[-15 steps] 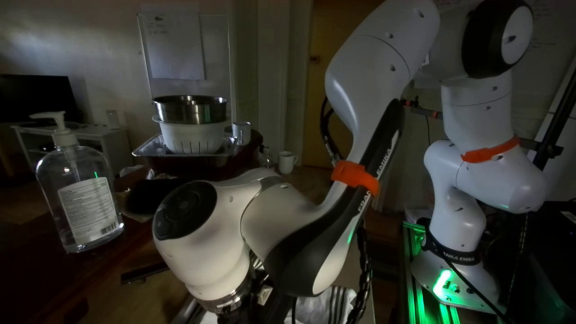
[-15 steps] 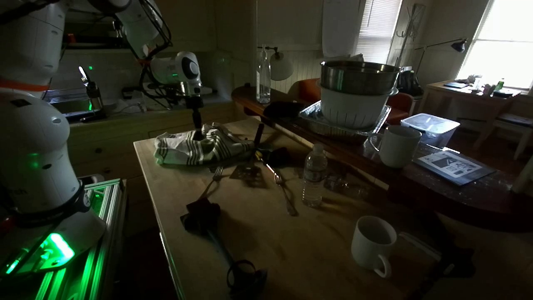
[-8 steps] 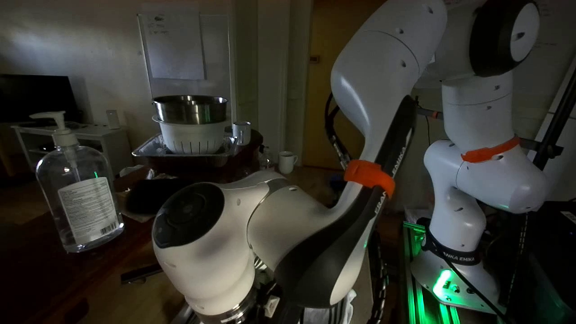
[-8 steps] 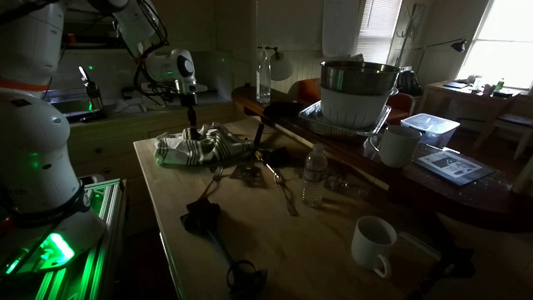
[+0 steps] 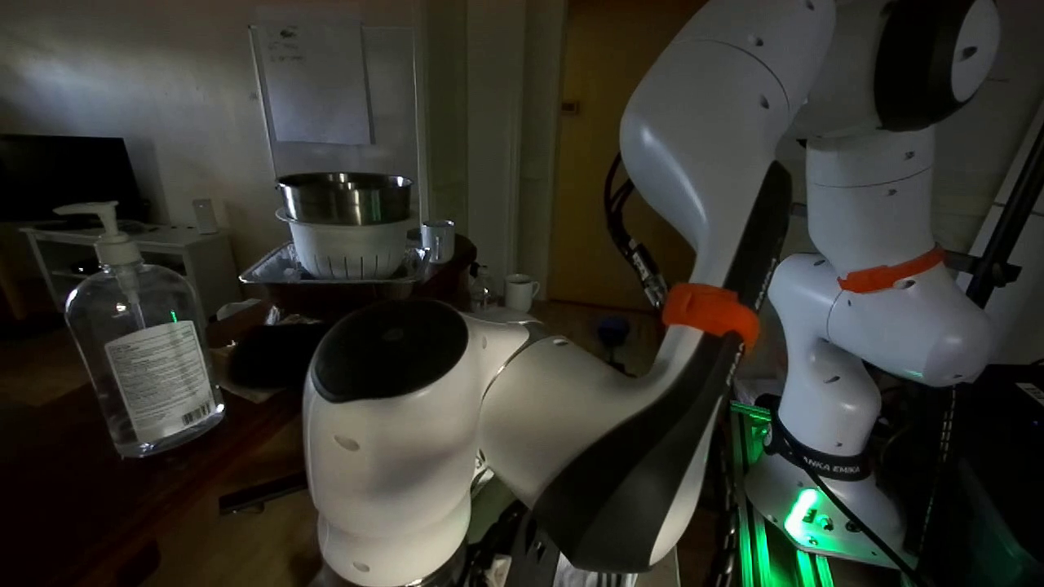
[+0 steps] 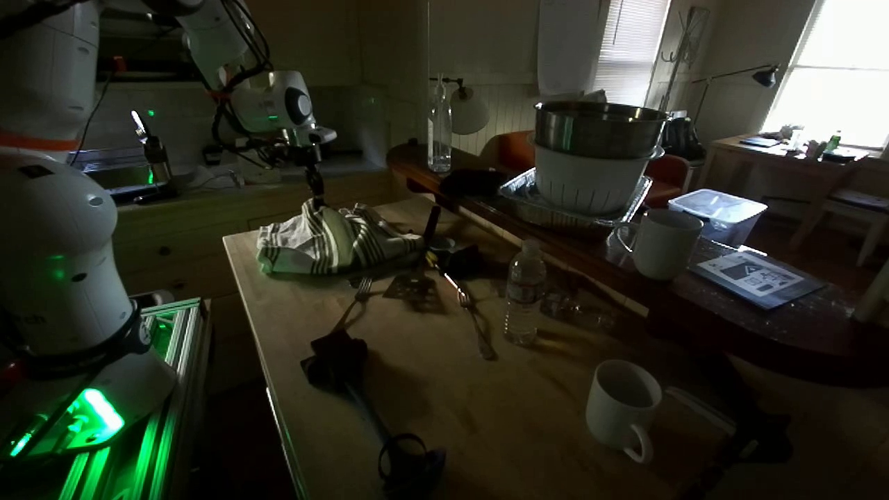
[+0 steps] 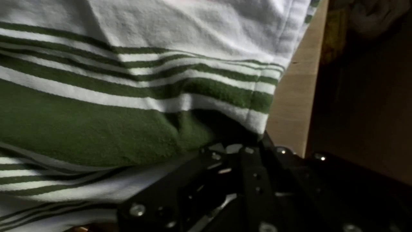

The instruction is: Pull the tea towel to the left

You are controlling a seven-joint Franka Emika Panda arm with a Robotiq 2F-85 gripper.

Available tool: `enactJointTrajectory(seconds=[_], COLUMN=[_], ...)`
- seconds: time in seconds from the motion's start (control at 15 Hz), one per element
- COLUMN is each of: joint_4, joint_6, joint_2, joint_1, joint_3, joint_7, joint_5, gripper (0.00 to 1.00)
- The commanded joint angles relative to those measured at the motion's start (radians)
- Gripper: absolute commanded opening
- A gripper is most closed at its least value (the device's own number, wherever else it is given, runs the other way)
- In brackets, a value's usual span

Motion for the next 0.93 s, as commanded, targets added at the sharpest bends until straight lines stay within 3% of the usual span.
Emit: enactJointTrajectory(seconds=[0.0, 0.2, 0.27, 0.4, 0.67, 0.87], joint_4=[-0.045, -0.058, -0.062, -0.07, -0.139, -0.238], joint_6=[0.086, 0.135, 0.138, 0.107, 0.041, 0.082], joint_2=[-0.02, -0.014, -0.015, -0.026, -0.127, -0.266], joint_1=[-0.004, -0.003, 0.004, 0.004, 0.008, -0.02], joint_3=[-0.007, -0.014, -0.023, -0.025, -0.051, -0.082], joint_7=[-0.047, -0.066, -0.051, -0.065, -0.032, 0.033], joint_5=[0.024, 0.025, 0.014, 0.019, -0.023, -0.093], gripper=[0.01, 0.01, 0.29, 0.35, 0.66, 0.88])
